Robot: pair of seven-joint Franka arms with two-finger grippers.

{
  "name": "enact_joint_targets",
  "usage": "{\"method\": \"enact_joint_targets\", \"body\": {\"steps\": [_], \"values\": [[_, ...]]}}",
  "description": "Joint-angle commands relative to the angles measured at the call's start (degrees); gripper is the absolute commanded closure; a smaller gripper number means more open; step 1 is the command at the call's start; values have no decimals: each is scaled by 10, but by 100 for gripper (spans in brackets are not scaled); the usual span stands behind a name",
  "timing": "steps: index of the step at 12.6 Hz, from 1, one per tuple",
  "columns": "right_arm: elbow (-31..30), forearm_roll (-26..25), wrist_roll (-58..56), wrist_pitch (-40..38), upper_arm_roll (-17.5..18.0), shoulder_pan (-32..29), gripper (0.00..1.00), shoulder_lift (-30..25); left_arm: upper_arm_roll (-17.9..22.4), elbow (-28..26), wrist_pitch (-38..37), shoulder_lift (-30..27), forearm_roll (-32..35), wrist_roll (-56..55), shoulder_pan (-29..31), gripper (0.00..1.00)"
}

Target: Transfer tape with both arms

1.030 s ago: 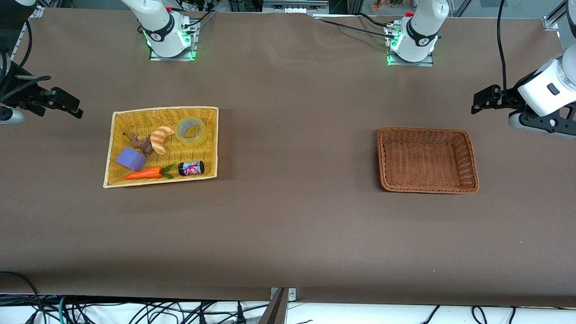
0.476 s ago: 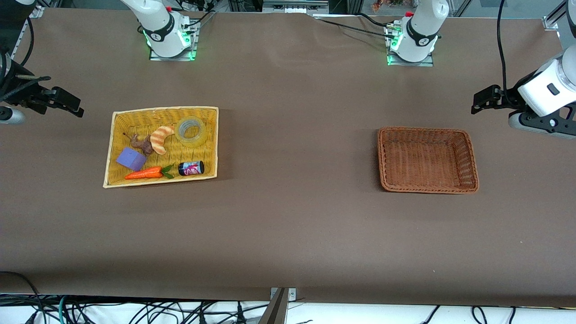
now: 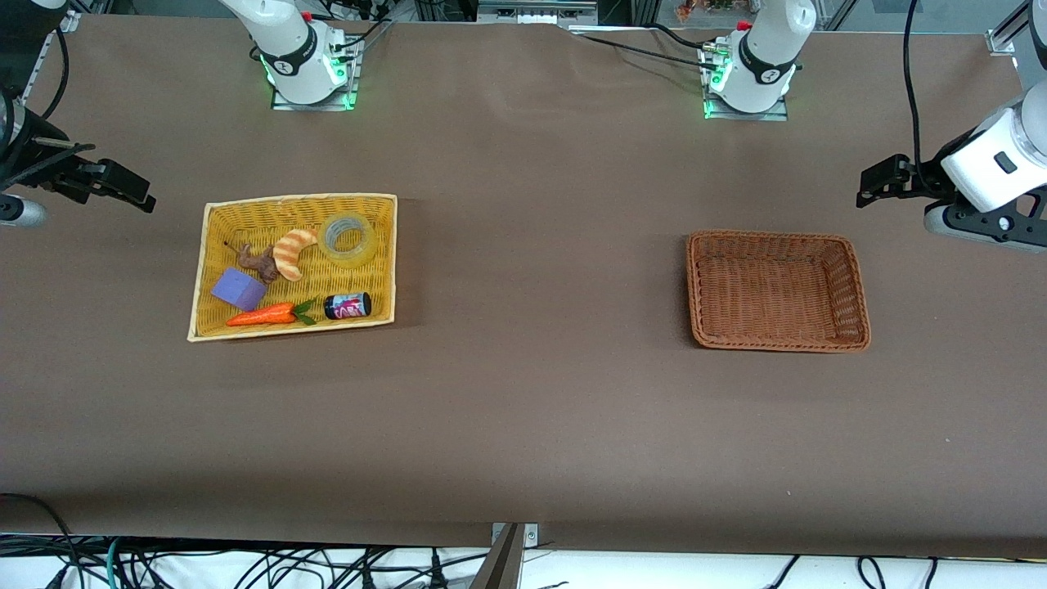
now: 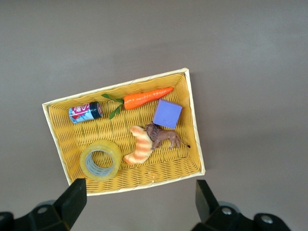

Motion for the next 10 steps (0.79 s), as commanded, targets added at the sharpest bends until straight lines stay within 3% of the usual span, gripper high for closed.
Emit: {"method": "enact_joint_targets", "body": {"steps": [1,10], "values": [[3,4,12,-11,6,-2,0,2,0,16,-2,8,-14,11,3,0],[2,8,28,-37,6,23,0,22,1,15,9,8,-14,11,3,0]]}}
